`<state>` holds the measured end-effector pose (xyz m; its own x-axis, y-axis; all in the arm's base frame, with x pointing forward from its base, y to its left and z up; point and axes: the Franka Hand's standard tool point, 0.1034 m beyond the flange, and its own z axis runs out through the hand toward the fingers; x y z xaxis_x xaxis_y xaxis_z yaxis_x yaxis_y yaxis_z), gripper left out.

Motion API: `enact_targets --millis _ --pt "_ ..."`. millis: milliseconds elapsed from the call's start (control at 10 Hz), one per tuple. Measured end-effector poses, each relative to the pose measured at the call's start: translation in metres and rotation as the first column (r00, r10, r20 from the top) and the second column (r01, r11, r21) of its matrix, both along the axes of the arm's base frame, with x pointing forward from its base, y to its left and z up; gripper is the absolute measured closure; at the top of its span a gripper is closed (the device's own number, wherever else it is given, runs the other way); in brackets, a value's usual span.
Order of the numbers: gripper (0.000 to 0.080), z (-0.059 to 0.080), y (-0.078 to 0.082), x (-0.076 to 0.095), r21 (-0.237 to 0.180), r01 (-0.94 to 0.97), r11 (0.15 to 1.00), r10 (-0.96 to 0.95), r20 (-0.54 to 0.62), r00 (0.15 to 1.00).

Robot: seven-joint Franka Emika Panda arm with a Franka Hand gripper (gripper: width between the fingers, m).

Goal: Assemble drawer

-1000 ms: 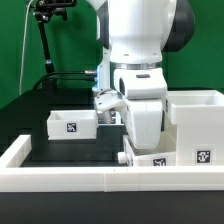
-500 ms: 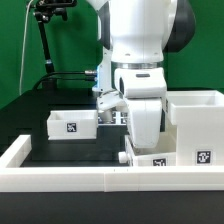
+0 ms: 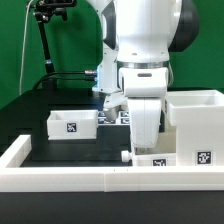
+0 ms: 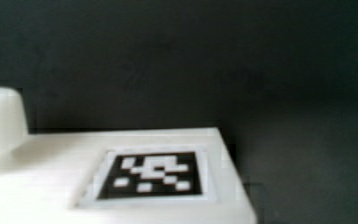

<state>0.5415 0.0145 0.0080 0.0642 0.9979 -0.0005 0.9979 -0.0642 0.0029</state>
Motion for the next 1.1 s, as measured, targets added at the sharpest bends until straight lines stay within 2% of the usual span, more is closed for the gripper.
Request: enact_targets --millis 300,400,500,600,700,800,900,1000,1100 --pt "0.0757 0.000 0.000 0.000 0.000 -0.004 1.000 0.004 0.000 1.000" --pt "0.0715 0.000 -0.001 0.000 0.000 -0.003 1.000 0.003 0.000 1.000" --pt "0.0715 0.004 -0.004 0.001 -0.002 -0.022 1.000 0.022 0.005 1.000" --pt "0.0495 0.012 -0.005 0.002 -0.006 -0.020 1.000 0.020 0.006 1.000" --pt "0.0342 0.022 -0.007 0.004 -0.012 -0.020 1.000 0.020 0.005 1.000" --pt "0.0342 0.030 -0.009 0.005 -0.018 -0.019 1.000 0.019 -0.001 1.000" --pt "0.0219 0.043 -0.015 0.007 -0.029 -0.017 0.999 0.017 -0.017 1.000" --pt "0.0166 0.059 -0.020 0.016 -0.039 -0.019 0.999 0.019 -0.021 1.000" --pt "0.0166 0.062 -0.027 0.017 -0.043 -0.018 0.999 0.017 -0.017 1.000"
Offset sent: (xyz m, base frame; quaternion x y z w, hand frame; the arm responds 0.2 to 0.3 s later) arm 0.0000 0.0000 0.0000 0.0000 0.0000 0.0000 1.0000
